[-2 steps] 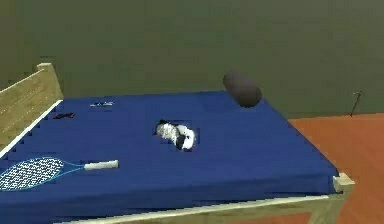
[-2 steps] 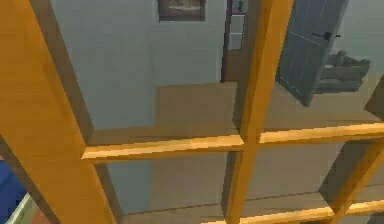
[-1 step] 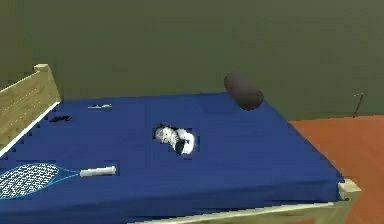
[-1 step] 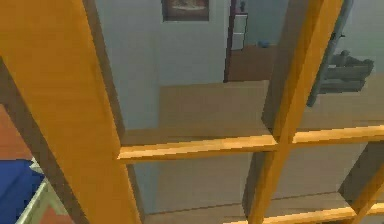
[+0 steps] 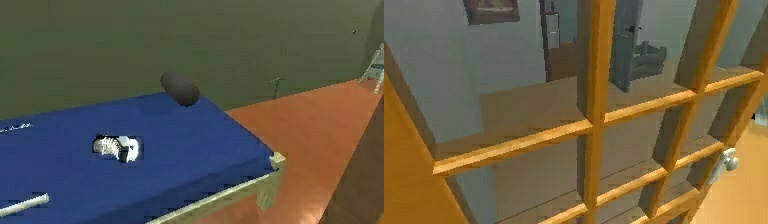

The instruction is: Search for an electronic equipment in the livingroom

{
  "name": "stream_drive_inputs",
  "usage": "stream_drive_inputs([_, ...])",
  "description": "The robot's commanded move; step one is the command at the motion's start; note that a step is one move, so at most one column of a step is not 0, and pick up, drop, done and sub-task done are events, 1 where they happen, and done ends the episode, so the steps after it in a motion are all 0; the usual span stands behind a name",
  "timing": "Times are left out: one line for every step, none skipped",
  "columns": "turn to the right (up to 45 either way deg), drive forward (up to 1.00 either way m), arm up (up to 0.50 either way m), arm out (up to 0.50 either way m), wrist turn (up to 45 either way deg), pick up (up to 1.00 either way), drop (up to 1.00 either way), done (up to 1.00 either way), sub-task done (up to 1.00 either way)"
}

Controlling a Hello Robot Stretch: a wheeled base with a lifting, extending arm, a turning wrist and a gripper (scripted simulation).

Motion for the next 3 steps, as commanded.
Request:
stream_drive_inputs([0.0,0.4,0.0,0.0,0.0,0.0,0.0,0.0,0.0])
stream_drive_inputs([45.0,0.0,0.0,0.0,0.0,0.0,0.0,0.0,0.0])
stream_drive_inputs([12.0,0.0,0.0,0.0,0.0,0.0,0.0,0.0,0.0])
